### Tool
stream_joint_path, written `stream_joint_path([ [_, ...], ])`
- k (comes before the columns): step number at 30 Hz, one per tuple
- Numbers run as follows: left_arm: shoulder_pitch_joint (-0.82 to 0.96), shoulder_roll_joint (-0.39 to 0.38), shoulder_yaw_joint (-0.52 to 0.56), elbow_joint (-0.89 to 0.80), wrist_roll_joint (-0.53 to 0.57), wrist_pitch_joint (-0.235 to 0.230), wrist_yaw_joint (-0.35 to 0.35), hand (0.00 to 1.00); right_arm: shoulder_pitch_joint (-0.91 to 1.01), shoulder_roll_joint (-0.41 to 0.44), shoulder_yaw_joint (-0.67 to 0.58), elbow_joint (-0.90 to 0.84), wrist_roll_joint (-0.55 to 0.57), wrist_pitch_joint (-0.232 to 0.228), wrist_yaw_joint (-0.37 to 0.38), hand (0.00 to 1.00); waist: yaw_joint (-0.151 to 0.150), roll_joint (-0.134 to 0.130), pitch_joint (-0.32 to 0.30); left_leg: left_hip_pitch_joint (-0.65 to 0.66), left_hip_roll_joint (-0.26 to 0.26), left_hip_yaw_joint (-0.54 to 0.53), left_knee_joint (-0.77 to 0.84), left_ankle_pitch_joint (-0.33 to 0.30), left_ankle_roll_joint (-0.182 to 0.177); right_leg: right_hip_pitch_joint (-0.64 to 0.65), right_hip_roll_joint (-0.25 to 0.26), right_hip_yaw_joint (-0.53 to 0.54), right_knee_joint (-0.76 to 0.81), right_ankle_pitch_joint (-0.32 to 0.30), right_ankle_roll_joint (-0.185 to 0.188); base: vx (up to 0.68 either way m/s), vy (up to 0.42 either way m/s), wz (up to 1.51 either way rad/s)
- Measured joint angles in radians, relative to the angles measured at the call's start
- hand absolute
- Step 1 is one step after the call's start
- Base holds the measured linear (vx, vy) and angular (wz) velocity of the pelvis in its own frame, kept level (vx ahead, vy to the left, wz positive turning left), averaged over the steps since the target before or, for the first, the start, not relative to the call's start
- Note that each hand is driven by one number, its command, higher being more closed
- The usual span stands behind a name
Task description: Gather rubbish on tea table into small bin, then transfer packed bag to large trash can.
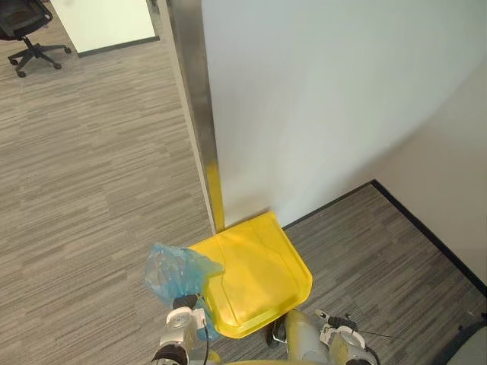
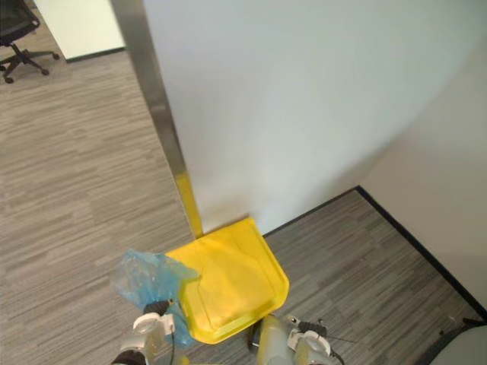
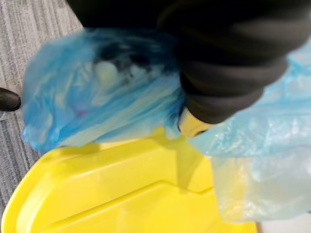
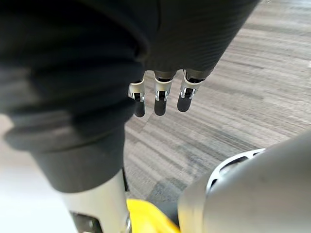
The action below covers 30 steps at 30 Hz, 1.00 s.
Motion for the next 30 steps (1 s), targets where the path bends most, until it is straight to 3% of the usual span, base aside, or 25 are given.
stream_joint_path([
  [3, 0.034, -0.006, -0.024, 0.000, 0.000, 0.000, 0.000, 1.00, 0.018, 0.000, 0.007, -0.030, -0.001, 0.000, 0.002, 0.00, 0.000, 0.011, -0.021, 0.016, -0.007, -0.001, -0.048, 0.001, -0.003, 0.000, -0.007, -0.007, -0.008, -0.003, 0.016, -0.17, -0.050, 0.15],
  [5, 0.048, -0.003, -0.040, 0.002, -0.002, 0.001, -0.001, 1.00, 0.025, 0.001, 0.025, -0.029, -0.002, 0.000, 0.006, 0.00, -0.002, 0.001, -0.023, 0.017, -0.012, -0.008, -0.055, -0.002, -0.009, 0.001, -0.022, -0.014, 0.003, -0.006, 0.030, -0.21, -0.057, 0.27],
  [6, 0.050, 0.000, -0.045, 0.002, -0.003, 0.004, -0.001, 1.00, 0.042, 0.002, 0.040, -0.031, -0.002, 0.001, 0.010, 0.00, -0.001, -0.017, -0.018, 0.008, -0.017, -0.030, -0.043, -0.002, -0.009, 0.011, -0.033, -0.027, -0.017, 0.004, 0.052, -0.23, -0.051, 0.36],
  [7, 0.056, 0.000, -0.047, -0.001, -0.004, 0.006, -0.002, 1.00, 0.048, -0.010, 0.049, -0.038, -0.002, 0.004, 0.011, 0.00, 0.002, 0.019, -0.029, -0.024, 0.019, -0.047, -0.029, 0.027, -0.018, 0.026, -0.029, -0.046, -0.023, 0.010, 0.101, -0.21, -0.062, 0.40],
  [8, 0.057, -0.005, -0.047, -0.005, -0.004, 0.003, -0.002, 1.00, 0.046, -0.009, 0.054, -0.040, -0.002, 0.005, 0.011, 0.00, 0.003, 0.017, -0.029, -0.031, 0.022, -0.058, -0.030, 0.036, -0.030, 0.005, -0.031, -0.017, 0.066, -0.017, 0.077, -0.17, -0.083, 0.78],
  [9, 0.058, 0.007, -0.036, -0.006, -0.006, 0.000, -0.001, 1.00, 0.063, -0.003, 0.070, -0.037, -0.002, 0.007, 0.013, 0.00, -0.009, -0.023, -0.029, -0.045, 0.007, -0.081, -0.029, 0.043, -0.042, -0.012, -0.042, 0.074, 0.288, -0.074, 0.058, -0.12, -0.133, 0.95],
  [10, 0.074, 0.013, -0.026, -0.011, -0.007, 0.000, 0.000, 1.00, 0.080, 0.007, 0.070, -0.025, -0.003, 0.010, 0.014, 0.00, 0.000, -0.059, -0.040, -0.065, -0.008, -0.111, -0.013, 0.048, -0.052, 0.017, -0.050, 0.138, 0.415, -0.149, 0.061, -0.12, -0.146, 0.97],
  [11, 0.076, 0.016, -0.020, -0.022, -0.008, 0.001, -0.001, 1.00, 0.084, 0.010, 0.074, -0.022, -0.003, 0.011, 0.016, 0.00, 0.004, -0.065, -0.044, -0.076, -0.010, -0.117, -0.004, 0.049, -0.056, 0.029, -0.050, 0.155, 0.443, -0.168, 0.061, -0.13, -0.181, 0.65],
  [13, 0.080, 0.010, 0.013, -0.024, -0.025, 0.005, -0.001, 1.00, 0.088, 0.003, 0.081, -0.012, -0.004, 0.013, 0.021, 0.00, 0.006, -0.065, -0.062, -0.102, -0.005, -0.131, 0.006, 0.056, -0.074, 0.081, -0.010, 0.167, 0.316, -0.228, 0.091, -0.13, -0.165, 0.11],
  [14, 0.082, -0.001, 0.021, -0.015, -0.026, 0.009, -0.001, 1.00, 0.086, 0.000, 0.082, -0.018, -0.004, 0.014, 0.021, 0.00, 0.027, -0.032, -0.087, -0.137, 0.003, -0.111, -0.009, 0.062, -0.057, 0.125, 0.035, 0.192, 0.126, -0.259, 0.071, -0.12, -0.095, -0.69],
  [15, 0.084, -0.023, 0.011, 0.001, -0.026, 0.009, -0.005, 1.00, 0.055, -0.032, 0.079, -0.019, -0.004, 0.014, 0.020, 0.00, 0.043, 0.047, -0.095, -0.184, 0.039, -0.112, -0.027, 0.083, 0.000, 0.138, 0.075, 0.181, 0.019, -0.211, 0.033, -0.12, -0.050, -0.77],
  [16, 0.085, -0.023, 0.021, -0.003, -0.026, 0.007, -0.001, 1.00, 0.046, -0.028, 0.082, -0.023, -0.004, 0.015, 0.020, 0.00, 0.044, 0.042, -0.097, -0.198, 0.034, -0.103, -0.037, 0.110, -0.005, 0.129, 0.056, 0.165, 0.068, -0.225, 0.025, -0.07, -0.032, -0.34],
  [17, 0.081, -0.007, 0.018, -0.004, -0.027, 0.004, 0.001, 1.00, 0.051, -0.013, 0.093, -0.016, -0.004, 0.016, 0.021, 0.00, 0.036, 0.011, -0.087, -0.210, 0.013, -0.104, -0.052, 0.146, -0.067, 0.157, 0.039, 0.165, 0.033, -0.260, 0.039, -0.07, -0.084, 0.35],
  [19, 0.073, -0.009, 0.002, -0.001, -0.043, 0.005, 0.000, 1.00, 0.059, -0.019, 0.099, -0.007, -0.004, 0.019, 0.018, 0.00, 0.013, 0.016, -0.083, -0.270, 0.030, -0.103, -0.054, 0.223, -0.072, 0.171, 0.039, 0.102, -0.044, -0.197, 0.028, -0.17, -0.085, 0.79],
  [21, 0.076, -0.011, -0.002, -0.007, -0.046, 0.003, 0.000, 1.00, 0.053, -0.028, 0.100, -0.004, -0.004, 0.019, 0.017, 0.00, 0.006, 0.007, -0.088, -0.275, 0.038, -0.075, -0.111, 0.291, -0.090, 0.159, 0.037, 0.085, -0.072, -0.171, 0.017, -0.19, -0.041, 0.49],
  [22, 0.085, -0.007, -0.017, -0.008, -0.046, 0.000, 0.001, 1.00, 0.045, -0.025, 0.111, 0.013, -0.004, 0.017, 0.017, 0.00, 0.003, -0.003, -0.099, -0.275, 0.049, -0.051, -0.169, 0.323, -0.087, 0.141, 0.033, 0.052, -0.130, -0.126, -0.001, -0.17, -0.001, 0.27],
  [25, 0.084, -0.008, -0.030, -0.010, -0.045, 0.001, 0.000, 1.00, 0.041, -0.025, 0.107, 0.013, -0.004, 0.017, 0.017, 0.00, -0.004, -0.012, -0.091, -0.283, 0.036, 0.065, 0.016, 0.197, -0.029, 0.148, 0.013, 0.031, -0.183, -0.062, 0.008, -0.12, 0.060, 0.21],
  [27, 0.084, -0.011, -0.037, -0.007, -0.045, 0.001, -0.001, 1.00, 0.060, -0.025, 0.096, 0.013, -0.004, 0.017, 0.017, 0.00, -0.011, -0.007, -0.093, -0.258, 0.025, 0.085, -0.018, 0.176, -0.030, 0.149, 0.009, 0.023, -0.188, -0.058, 0.016, -0.19, 0.134, 0.28],
  [28, 0.082, -0.008, -0.040, -0.004, -0.045, 0.002, -0.001, 1.00, 0.062, -0.024, 0.082, 0.023, -0.003, 0.018, 0.018, 0.00, -0.018, -0.010, -0.093, -0.243, 0.011, 0.084, -0.072, 0.173, -0.023, 0.143, 0.000, 0.024, -0.193, -0.052, 0.042, -0.25, 0.155, 0.25],
  [30, 0.091, 0.013, -0.045, 0.002, -0.044, 0.003, -0.001, 1.00, 0.076, -0.011, 0.068, 0.029, -0.003, 0.019, 0.020, 0.00, -0.022, -0.019, -0.100, -0.230, -0.016, 0.088, -0.136, 0.196, -0.012, 0.162, -0.010, 0.038, -0.262, -0.006, 0.058, -0.17, 0.141, -0.02],
])
